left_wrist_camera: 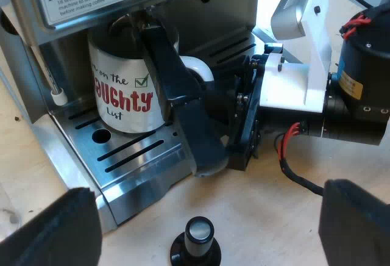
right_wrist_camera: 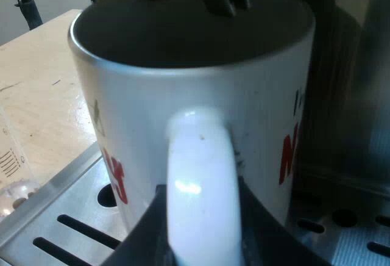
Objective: Remove mug from coffee machine
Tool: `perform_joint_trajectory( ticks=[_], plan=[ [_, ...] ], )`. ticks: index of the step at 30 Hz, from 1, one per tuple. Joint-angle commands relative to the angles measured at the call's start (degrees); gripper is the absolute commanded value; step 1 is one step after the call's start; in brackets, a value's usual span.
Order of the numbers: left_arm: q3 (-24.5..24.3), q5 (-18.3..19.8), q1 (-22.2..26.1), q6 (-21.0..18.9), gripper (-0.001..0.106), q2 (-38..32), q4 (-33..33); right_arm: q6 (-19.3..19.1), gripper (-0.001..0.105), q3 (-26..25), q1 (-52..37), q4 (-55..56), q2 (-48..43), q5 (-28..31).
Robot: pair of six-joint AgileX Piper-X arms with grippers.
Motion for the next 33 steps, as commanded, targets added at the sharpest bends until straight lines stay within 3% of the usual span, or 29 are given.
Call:
perform_joint_trajectory(
  ticks=[1, 14, 26, 33],
  plan=[
    [-0.39, 0.11, -0.37, 0.29, 0.083, -0.16, -0.53, 0.41, 0.001, -0.28, 0.01, -0.34, -0.21, -1.25],
    [-0.39, 0.11, -0.37, 0.29, 0.083, -0.16, -0.53, 0.41, 0.001, 0.1, 0.36, 0.72, -2.25, -1.23],
    [-0.39, 0.11, -0.37, 0.29, 0.083, -0.16, -0.53, -0.03, 0.001, 0.1, 0.36, 12.65, -7.06, -1.23],
    [-0.39, 0.11, -0.37, 0.29, 0.083, -0.16, -0.53, -0.03, 0.001, 3.36, 0.36, 12.64, -10.18, -0.48]
  ],
)
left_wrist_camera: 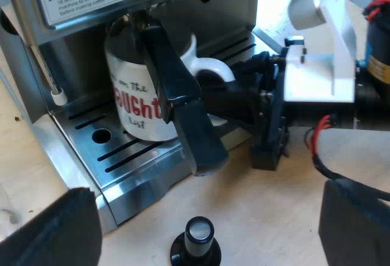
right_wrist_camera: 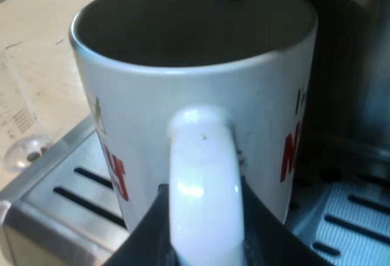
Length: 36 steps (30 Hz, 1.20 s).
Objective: Remove mug from coffee machine
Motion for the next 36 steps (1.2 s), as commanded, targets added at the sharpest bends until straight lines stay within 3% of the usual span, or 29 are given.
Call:
perform_joint_trajectory(
  ticks=[1, 13, 22, 36],
  plan=[
    [-0.39, 0.11, -0.37, 0.29, 0.083, -0.16, -0.53, -0.24, 0.001, 2.62, 0.19, -0.33, -2.46, 0.45],
    [-0.39, 0.11, -0.37, 0.29, 0.083, -0.16, -0.53, -0.24, 0.001, 13.86, 0.19, -4.13, -12.56, 0.76],
    [-0.39, 0.11, -0.37, 0.29, 0.083, -0.16, -0.53, -0.24, 0.001, 21.52, 3.62, -4.29, -23.37, 5.61],
    [-0.39, 0.11, -0.37, 0.29, 0.083, -0.16, -0.53, -0.24, 0.001, 25.28, 11.95, -1.44, -34.28, 14.73]
  ],
)
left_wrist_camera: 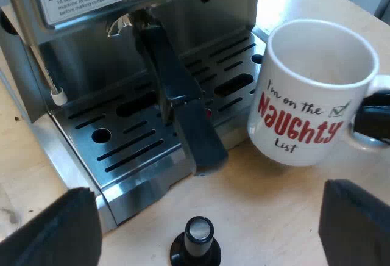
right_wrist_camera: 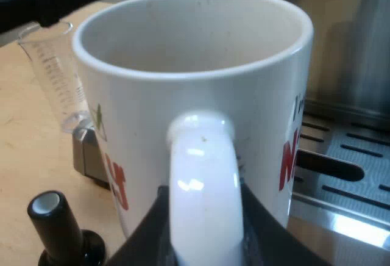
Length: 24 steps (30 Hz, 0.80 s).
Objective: Remove mug from coffee machine
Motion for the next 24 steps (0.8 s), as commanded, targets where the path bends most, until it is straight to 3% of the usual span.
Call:
perform_joint_trajectory(
  ticks=[1, 10, 18, 24],
  plan=[
    [-0.39, 0.11, -0.37, 0.29, 0.083, -0.16, -0.53, -0.24, 0.001, -0.45, 1.28, -0.6, -2.36, 2.32],
    [-0.39, 0.11, -0.37, 0.29, 0.083, -0.16, -0.53, -0.24, 0.001, -0.45, 6.9, 5.5, -7.61, 7.82],
    [-0.39, 0.11, -0.37, 0.29, 0.083, -0.16, -0.53, -0.24, 0.001, -0.45, 12.72, 6.61, -11.8, 16.29],
    [-0.39, 0.11, -0.37, 0.29, 0.083, -0.16, -0.71, -0.24, 0.001, -0.45, 12.89, 6.61, -12.8, 16.3]
  ],
)
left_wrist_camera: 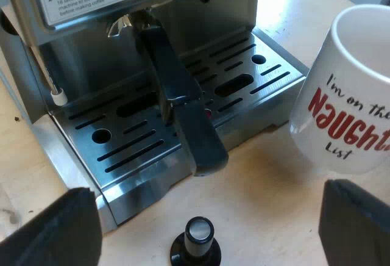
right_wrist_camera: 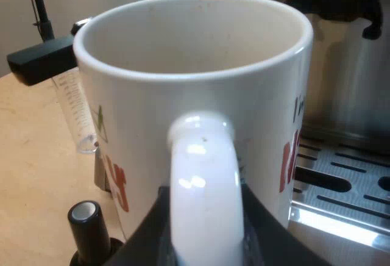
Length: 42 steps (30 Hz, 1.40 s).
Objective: Remove mug from coffee machine
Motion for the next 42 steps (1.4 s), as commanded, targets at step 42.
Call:
perform_joint_trajectory(
  ticks=[42],
  plan=[
    [-0.39, 8.6, -9.54, 0.18, 0.083, 2.97, -7.41, 0.18, 0.001, -0.69, -14.32, -2.19, -0.97, 10.21]
  ],
)
